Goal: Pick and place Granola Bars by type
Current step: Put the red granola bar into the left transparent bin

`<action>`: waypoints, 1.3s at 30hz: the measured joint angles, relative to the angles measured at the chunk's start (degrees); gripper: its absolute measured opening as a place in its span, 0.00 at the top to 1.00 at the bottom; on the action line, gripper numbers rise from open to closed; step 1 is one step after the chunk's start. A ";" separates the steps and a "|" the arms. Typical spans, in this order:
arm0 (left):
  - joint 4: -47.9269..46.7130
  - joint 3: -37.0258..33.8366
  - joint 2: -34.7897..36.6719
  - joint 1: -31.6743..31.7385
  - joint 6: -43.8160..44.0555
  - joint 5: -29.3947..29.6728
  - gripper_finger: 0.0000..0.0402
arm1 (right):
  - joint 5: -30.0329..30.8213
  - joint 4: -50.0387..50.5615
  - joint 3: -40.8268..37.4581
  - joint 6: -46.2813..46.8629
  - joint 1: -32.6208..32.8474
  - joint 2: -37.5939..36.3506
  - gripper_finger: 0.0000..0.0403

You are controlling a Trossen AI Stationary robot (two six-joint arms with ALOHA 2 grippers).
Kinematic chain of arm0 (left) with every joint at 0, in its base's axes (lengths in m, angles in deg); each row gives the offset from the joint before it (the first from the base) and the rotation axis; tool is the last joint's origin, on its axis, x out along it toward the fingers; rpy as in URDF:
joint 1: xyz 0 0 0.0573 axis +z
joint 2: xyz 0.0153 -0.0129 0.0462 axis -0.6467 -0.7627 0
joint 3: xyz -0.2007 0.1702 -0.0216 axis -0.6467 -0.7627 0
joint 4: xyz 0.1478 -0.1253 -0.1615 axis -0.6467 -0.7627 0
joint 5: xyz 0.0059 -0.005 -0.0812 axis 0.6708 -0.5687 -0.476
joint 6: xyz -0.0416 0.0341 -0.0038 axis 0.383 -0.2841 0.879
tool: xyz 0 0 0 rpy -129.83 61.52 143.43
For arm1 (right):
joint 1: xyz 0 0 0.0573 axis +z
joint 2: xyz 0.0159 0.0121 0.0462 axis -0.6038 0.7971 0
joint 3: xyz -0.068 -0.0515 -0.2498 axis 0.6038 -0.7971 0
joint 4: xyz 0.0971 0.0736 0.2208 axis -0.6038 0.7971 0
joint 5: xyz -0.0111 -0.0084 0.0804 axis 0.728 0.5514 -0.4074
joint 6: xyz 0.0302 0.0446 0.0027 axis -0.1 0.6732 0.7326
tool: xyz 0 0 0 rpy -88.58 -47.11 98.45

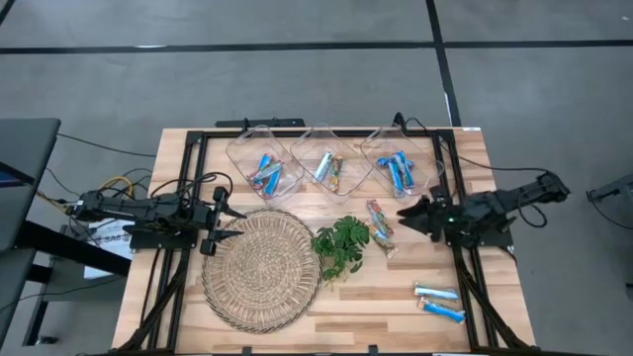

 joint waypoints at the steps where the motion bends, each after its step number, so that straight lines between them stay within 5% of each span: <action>1: 0.00 0.00 0.00 0.00 0.00 0.00 0.52 | 2.41 3.89 1.48 2.50 -0.01 2.86 0.42; 5: 0.00 0.00 0.00 0.00 0.02 0.00 0.52 | 5.95 10.62 7.49 9.32 -0.48 16.14 0.42; 17: 0.00 0.00 -0.02 0.00 0.02 0.00 0.52 | -3.32 14.75 22.22 9.70 -7.28 50.64 0.42; 23: -0.01 0.00 -0.02 0.00 0.02 0.00 0.52 | -3.23 20.48 25.08 10.54 -10.29 58.01 0.42; 39: -0.01 0.00 -0.02 0.00 0.02 0.00 0.52 | -3.47 16.73 25.24 5.33 -10.91 69.35 0.42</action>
